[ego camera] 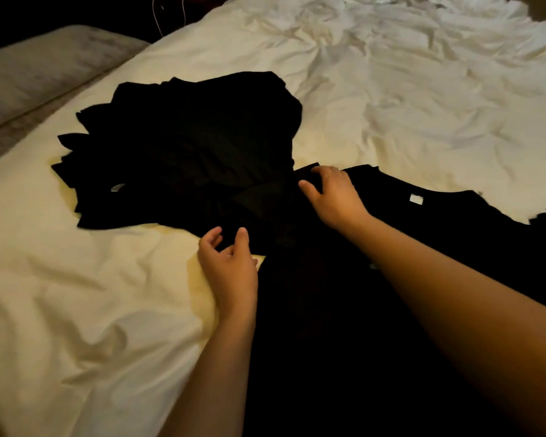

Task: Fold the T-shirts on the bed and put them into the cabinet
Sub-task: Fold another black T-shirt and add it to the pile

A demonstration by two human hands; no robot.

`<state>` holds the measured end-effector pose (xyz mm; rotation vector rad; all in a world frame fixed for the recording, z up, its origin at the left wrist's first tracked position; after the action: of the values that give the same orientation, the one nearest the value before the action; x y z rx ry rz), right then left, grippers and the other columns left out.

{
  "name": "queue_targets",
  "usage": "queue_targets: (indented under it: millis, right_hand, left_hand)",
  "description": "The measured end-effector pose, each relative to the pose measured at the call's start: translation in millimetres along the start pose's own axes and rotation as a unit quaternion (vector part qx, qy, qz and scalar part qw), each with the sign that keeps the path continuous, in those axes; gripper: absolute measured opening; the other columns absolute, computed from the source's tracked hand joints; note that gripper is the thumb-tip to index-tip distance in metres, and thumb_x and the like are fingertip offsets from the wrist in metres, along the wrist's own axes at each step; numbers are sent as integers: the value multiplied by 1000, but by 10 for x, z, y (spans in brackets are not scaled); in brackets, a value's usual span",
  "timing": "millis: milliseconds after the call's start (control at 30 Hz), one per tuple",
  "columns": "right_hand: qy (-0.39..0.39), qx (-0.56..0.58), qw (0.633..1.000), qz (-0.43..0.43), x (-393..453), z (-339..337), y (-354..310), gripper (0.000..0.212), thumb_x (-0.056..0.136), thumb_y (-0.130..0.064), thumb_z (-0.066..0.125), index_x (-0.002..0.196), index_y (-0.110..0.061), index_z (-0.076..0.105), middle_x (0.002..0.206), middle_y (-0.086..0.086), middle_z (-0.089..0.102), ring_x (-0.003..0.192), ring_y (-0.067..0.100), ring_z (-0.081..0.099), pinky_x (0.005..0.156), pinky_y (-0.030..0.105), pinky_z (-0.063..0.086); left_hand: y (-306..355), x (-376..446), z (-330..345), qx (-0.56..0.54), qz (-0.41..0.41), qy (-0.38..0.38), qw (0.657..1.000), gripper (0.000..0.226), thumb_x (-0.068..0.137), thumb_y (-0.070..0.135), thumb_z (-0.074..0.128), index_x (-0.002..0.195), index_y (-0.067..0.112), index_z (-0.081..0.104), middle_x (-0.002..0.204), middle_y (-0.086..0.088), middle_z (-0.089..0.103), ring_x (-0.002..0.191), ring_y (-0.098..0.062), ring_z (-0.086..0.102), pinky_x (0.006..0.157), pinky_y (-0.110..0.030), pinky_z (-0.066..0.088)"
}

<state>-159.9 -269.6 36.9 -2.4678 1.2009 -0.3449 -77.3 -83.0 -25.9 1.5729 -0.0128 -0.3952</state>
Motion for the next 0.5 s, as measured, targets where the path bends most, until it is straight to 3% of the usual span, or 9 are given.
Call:
queue_targets:
  millis: [33,100,167,233,367,500]
  right_hand:
    - [-2,1,1000,-6,62,23,-46,55,101,-45,48,141,-8,47,141,12,52,133,29,43,110,40,35]
    - [0,-23,999,-25,175,76,-120,58,101,-46,49,143,-7,44,142,12,50,133,29,43,111,39,34]
    - [-19,-50,998,-18,260,121,-157,61,99,-50,51,143,-8,43,140,13,52,129,31,48,108,42,38]
    - [-55,-63,996,11,322,141,-162,59,96,-53,55,137,-11,49,131,12,58,121,31,54,101,45,44]
    - [-58,-31,998,-4,350,91,-176,30,97,-35,59,114,-12,68,111,10,69,106,31,61,95,45,48]
    - [27,88,996,-19,276,-44,-196,20,98,-30,58,99,-13,68,94,2,68,88,20,63,77,34,51]
  left_hand:
    - [-1,43,-28,-14,-8,18,1000,43,93,28,69,130,20,49,127,6,52,89,-14,68,62,-24,58]
    - [-44,148,-72,-11,1,41,999,53,89,31,72,135,23,47,136,0,48,97,-12,66,77,-34,61]
    - [-53,182,-78,41,13,27,999,59,87,32,74,138,21,48,133,-4,52,103,-14,63,91,-36,55]
    - [-32,171,-60,106,25,1,994,51,88,30,74,134,17,56,121,-1,61,103,-15,63,95,-35,52]
    - [24,169,-84,84,13,5,996,23,90,28,72,111,18,69,96,4,69,95,-15,67,90,-36,55]
    - [125,163,-113,17,39,38,998,7,93,23,70,96,20,65,83,11,65,80,-3,64,73,-16,49]
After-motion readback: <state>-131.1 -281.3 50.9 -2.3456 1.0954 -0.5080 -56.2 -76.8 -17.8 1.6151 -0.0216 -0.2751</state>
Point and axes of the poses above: each hand's wrist, its own x-axis towards the middle knuckle, its own z-axis out of the palm, y = z × x, the point moved 2 cm from there along x, towards the middle knuckle
